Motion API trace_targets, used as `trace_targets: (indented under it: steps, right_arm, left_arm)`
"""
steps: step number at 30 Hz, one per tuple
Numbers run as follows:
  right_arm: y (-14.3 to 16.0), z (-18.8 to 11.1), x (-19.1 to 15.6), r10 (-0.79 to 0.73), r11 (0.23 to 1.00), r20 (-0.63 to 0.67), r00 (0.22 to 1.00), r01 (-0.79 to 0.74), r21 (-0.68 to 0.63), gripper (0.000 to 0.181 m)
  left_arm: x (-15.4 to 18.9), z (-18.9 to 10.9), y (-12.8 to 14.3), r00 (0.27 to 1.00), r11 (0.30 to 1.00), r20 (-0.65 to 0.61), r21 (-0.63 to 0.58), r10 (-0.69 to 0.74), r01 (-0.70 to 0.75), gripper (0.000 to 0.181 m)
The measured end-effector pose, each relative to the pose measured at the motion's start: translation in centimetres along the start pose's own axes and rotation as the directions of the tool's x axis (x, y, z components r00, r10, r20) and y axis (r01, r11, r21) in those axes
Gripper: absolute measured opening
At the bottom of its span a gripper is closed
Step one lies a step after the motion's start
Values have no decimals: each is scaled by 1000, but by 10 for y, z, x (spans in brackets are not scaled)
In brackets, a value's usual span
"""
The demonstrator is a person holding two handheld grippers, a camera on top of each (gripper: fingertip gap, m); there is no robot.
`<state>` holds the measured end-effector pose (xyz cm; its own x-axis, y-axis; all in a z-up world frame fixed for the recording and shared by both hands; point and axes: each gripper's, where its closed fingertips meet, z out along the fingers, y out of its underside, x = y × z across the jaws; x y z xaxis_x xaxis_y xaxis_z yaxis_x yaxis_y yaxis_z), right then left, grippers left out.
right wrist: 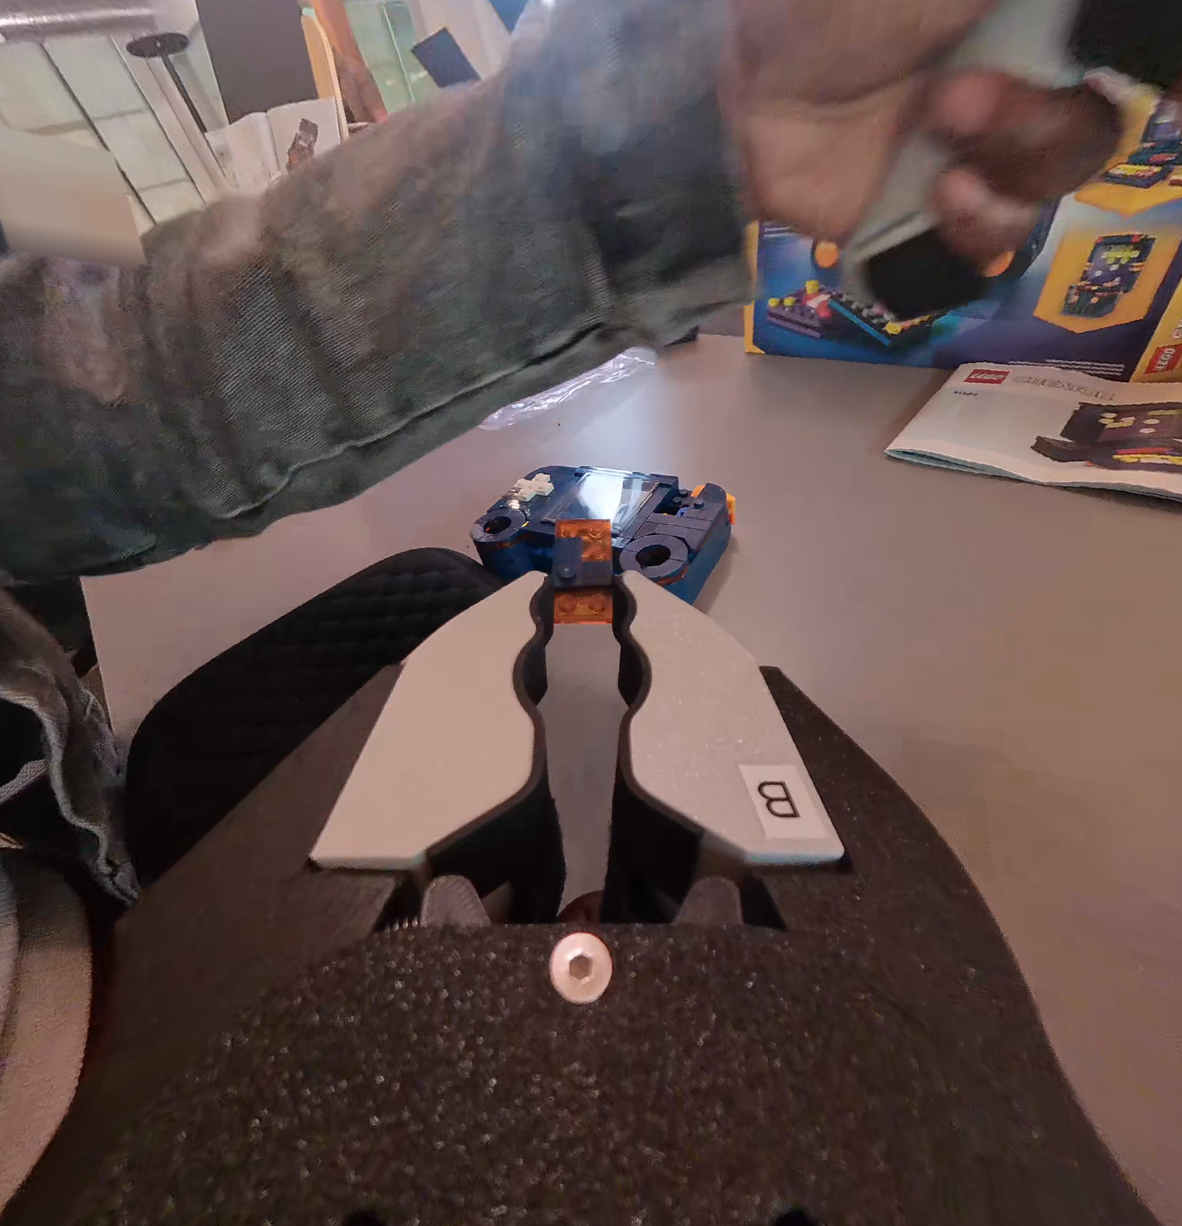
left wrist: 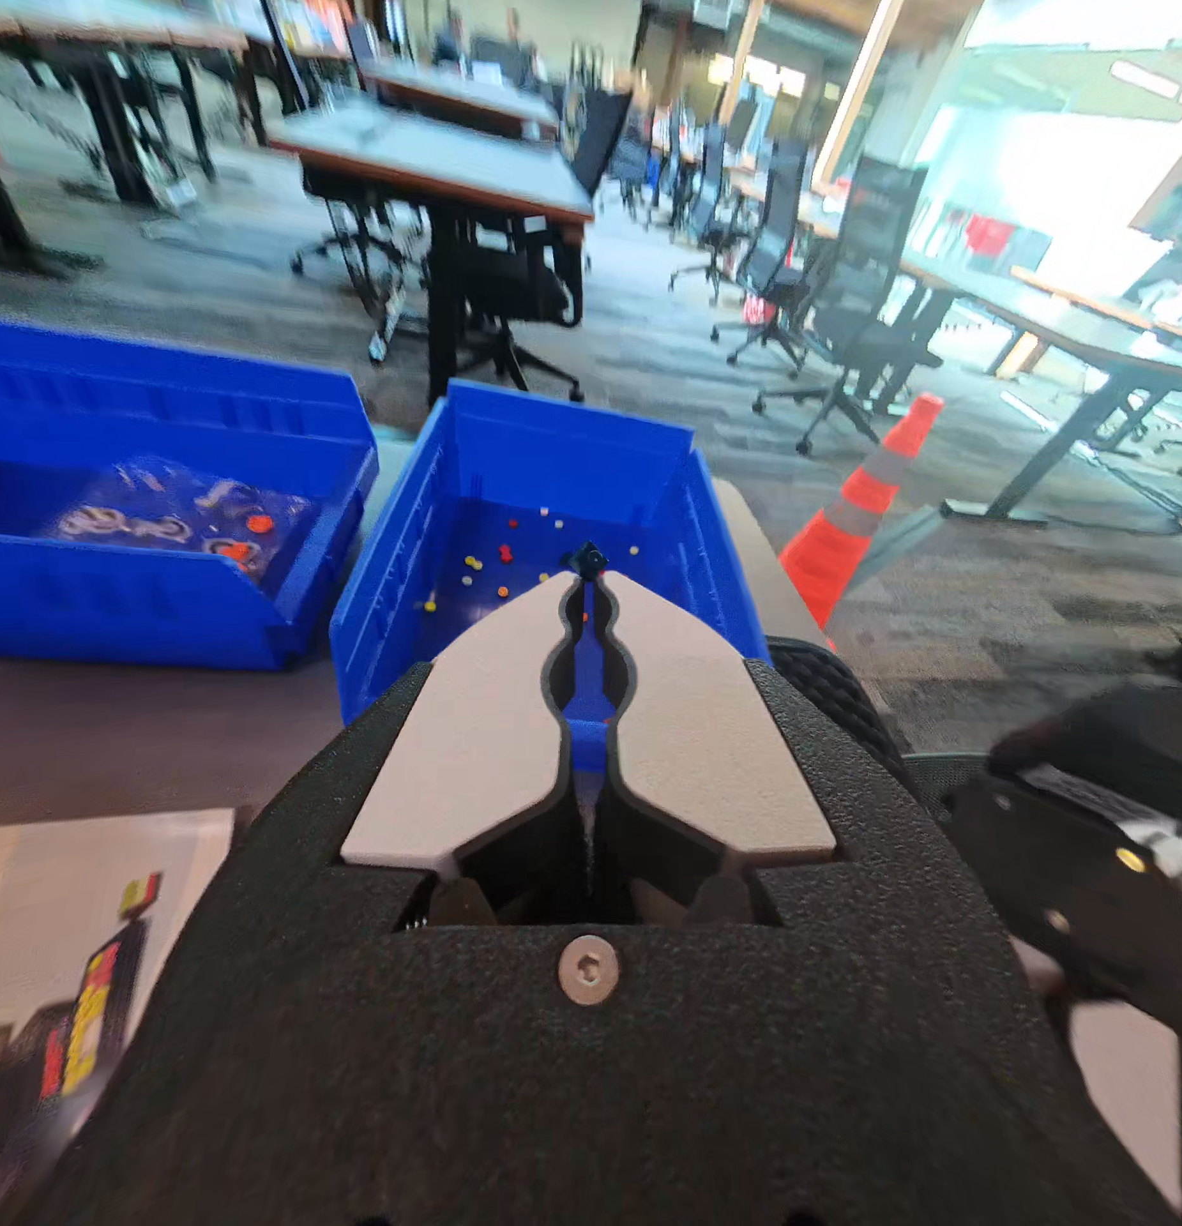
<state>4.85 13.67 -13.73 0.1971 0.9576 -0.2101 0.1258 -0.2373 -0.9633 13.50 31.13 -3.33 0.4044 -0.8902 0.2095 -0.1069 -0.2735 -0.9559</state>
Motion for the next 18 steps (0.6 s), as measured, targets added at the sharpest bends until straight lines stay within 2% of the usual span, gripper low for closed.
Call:
trace_targets:
  steps: [2, 4, 8, 12, 15, 18]
  right_arm:
    - [1, -5, 2, 4, 1000, -11, 1000, -4, 3, 17]
    - [0, -9, 3, 10, 1000, -20, 1000, -10, 9, 17]
    - [-3, -17, 6, 17, 999, -38, 999, -16, 34, 17]
    - [-9, -23, 7, 21, 997, -41, 999, -18, 69, 16]
    - [-18, -30, 8, 1, 995, -45, 999, 3, 97, 16]
    - [-29, -37, 4, -65, 989, -32, 997, 69, 133, 16]
  left_arm:
    - [-16, 35, 12, 999, 990, -11, -134, -53, 51, 5]
    - [-31, 53, 27, 997, 964, -3, -253, -80, 77, 11]
    - [-39, 55, 25, 995, 968, -6, -229, -103, 99, 23]
    - [-22, 20, 16, 999, 975, -17, -222, -34, 29, 25]
    - [20, -30, 16, 995, 975, -75, -206, 68, -82, 27]
    - [55, -83, 37, 994, 979, -45, -174, 99, -106, 29]
